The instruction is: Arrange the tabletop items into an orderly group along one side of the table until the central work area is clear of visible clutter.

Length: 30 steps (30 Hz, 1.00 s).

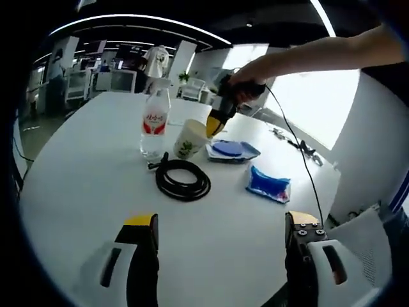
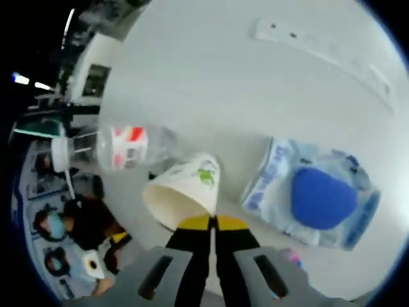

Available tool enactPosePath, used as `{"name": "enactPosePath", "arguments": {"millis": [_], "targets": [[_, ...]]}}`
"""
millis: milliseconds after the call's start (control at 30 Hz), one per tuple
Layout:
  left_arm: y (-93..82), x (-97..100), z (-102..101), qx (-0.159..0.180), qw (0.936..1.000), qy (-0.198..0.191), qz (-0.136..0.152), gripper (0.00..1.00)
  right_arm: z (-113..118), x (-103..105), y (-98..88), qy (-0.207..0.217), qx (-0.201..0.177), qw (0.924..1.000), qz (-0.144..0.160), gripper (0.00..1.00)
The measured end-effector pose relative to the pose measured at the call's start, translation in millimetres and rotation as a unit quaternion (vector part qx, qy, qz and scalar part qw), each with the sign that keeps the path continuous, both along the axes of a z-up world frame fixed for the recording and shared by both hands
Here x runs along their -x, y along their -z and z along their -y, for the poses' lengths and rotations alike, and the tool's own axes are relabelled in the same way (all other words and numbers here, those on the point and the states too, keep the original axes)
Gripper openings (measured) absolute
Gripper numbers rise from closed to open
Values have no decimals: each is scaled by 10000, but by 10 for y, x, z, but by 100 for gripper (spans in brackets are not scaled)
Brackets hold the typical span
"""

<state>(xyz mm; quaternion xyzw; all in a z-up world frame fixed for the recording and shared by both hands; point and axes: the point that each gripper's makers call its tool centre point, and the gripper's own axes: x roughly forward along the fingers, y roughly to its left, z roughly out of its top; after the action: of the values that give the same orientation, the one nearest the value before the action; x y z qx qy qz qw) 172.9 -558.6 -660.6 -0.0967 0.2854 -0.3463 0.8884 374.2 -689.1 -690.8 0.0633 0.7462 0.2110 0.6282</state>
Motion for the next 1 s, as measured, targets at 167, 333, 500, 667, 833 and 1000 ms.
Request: {"name": "enactPosePath", "arguments": {"millis": [167, 333, 500, 667, 833, 1000], "targets": [[27, 33, 16, 32, 10000, -24, -50, 80, -27, -66, 14, 156, 13, 9998, -95, 0], [31, 27, -13, 80, 9999, -100, -72, 80, 5, -177, 66, 225, 26, 9997, -134, 0], [62, 15, -33, 101, 9998, -141, -123, 80, -13, -208, 19, 285, -17, 9994, -185, 0], [35, -1, -28, 173, 9996, -201, -102, 81, 28, -202, -40, 171, 170, 9996, -141, 0], [46, 25, -51, 201, 9994, -261, -138, 81, 29, -222, -19, -112, 373, 9992, -46, 0], [41, 8, -72, 224, 9992, -313, -133, 81, -2, -249, 16, -226, 443, 9987, -58, 0]]}}
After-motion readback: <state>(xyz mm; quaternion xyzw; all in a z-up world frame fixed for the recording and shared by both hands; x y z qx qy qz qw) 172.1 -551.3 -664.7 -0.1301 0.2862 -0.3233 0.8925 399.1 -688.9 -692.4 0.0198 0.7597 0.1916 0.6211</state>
